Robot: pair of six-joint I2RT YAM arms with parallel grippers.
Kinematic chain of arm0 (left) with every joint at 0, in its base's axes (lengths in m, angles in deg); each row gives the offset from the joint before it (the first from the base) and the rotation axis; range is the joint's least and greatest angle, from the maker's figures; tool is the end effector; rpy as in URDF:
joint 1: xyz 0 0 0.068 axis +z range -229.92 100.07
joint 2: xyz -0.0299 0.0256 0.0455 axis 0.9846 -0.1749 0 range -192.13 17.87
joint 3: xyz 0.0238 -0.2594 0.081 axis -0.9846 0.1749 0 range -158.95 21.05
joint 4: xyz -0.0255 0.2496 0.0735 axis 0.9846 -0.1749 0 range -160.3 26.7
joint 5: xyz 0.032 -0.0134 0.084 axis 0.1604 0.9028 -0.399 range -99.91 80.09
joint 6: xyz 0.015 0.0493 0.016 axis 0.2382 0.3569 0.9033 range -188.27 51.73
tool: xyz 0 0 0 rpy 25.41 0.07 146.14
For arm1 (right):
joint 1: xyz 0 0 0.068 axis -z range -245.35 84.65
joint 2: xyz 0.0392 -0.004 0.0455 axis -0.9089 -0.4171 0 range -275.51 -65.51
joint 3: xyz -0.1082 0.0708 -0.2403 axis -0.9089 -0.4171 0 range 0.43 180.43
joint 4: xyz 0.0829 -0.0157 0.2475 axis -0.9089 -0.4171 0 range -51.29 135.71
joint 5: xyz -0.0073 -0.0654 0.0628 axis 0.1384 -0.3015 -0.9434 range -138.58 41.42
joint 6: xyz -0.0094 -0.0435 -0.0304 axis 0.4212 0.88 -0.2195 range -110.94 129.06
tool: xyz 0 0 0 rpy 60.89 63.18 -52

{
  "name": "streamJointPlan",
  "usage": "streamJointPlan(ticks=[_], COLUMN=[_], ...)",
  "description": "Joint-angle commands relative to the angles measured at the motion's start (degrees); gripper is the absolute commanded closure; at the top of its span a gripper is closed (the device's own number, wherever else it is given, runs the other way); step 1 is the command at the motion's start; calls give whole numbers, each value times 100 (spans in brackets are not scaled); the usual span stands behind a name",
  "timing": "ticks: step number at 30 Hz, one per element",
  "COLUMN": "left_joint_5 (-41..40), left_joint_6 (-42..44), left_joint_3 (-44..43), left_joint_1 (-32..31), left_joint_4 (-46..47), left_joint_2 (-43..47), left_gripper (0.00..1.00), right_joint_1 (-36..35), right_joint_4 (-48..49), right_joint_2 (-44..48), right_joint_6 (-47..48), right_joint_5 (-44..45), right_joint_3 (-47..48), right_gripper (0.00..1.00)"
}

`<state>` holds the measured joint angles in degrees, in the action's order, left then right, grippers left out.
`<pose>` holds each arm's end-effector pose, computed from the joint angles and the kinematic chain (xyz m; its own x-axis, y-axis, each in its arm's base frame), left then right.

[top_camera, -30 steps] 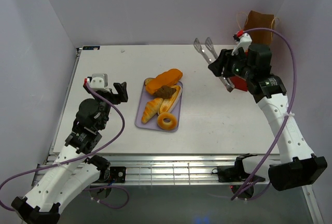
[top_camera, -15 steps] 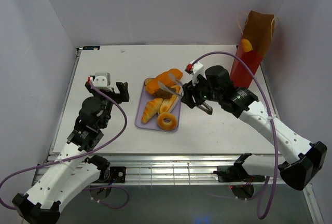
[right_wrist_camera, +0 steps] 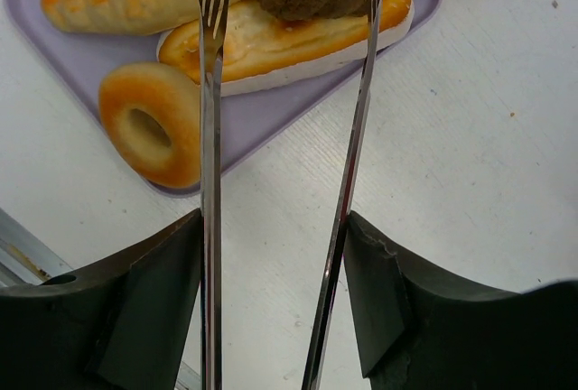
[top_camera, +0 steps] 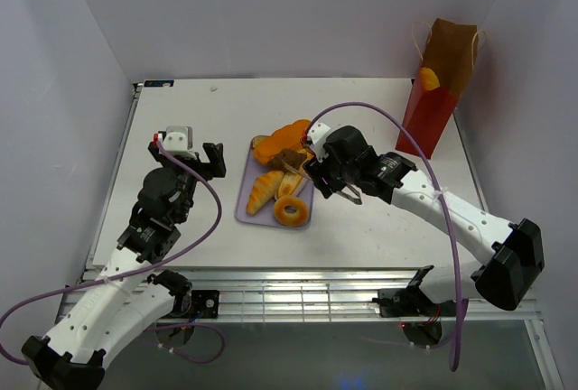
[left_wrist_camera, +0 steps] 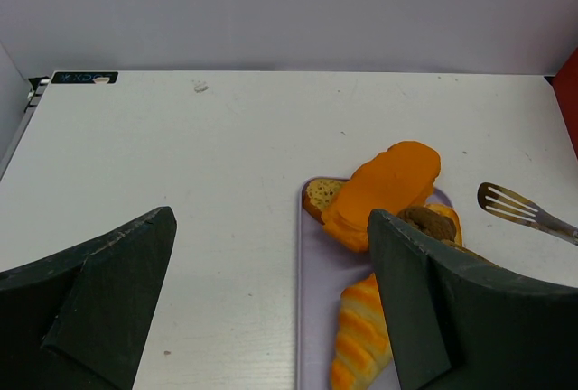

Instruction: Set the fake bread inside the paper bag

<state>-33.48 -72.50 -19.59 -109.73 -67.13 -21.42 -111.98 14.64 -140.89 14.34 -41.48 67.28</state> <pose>0.1509 -0.0700 0.3418 -0.0455 -0.0520 -0.9976 0.1058 0.9928 -0.0566 0.2015 0.2070 0.3223 -0.3754 -0.5304 -0.7601 -0.6935 0.7048 -0.1493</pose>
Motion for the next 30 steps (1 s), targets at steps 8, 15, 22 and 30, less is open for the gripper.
streamJointPlan(ticks=[8,15,22,30], left_joint_5=[81,116,142,160], left_joint_6=[45,27,19,10], left_joint_3=[30,30,21,21], left_joint_1=[-26,-26,-26,-26], left_joint_4=[94,85,76,85], left_joint_2=[44,79,106,106], left_gripper=[2,2,2,2], right_joint_1=[-48,-48,-39,-39], right_joint_4=[206,268,365,418], right_joint_2=[-276,-574,-873,-1190], right_joint_6=[263,298,369,430], right_joint_5=[170,257,249,372], right_joint_3=[109,170,328,539], right_gripper=[32,31,30,35])
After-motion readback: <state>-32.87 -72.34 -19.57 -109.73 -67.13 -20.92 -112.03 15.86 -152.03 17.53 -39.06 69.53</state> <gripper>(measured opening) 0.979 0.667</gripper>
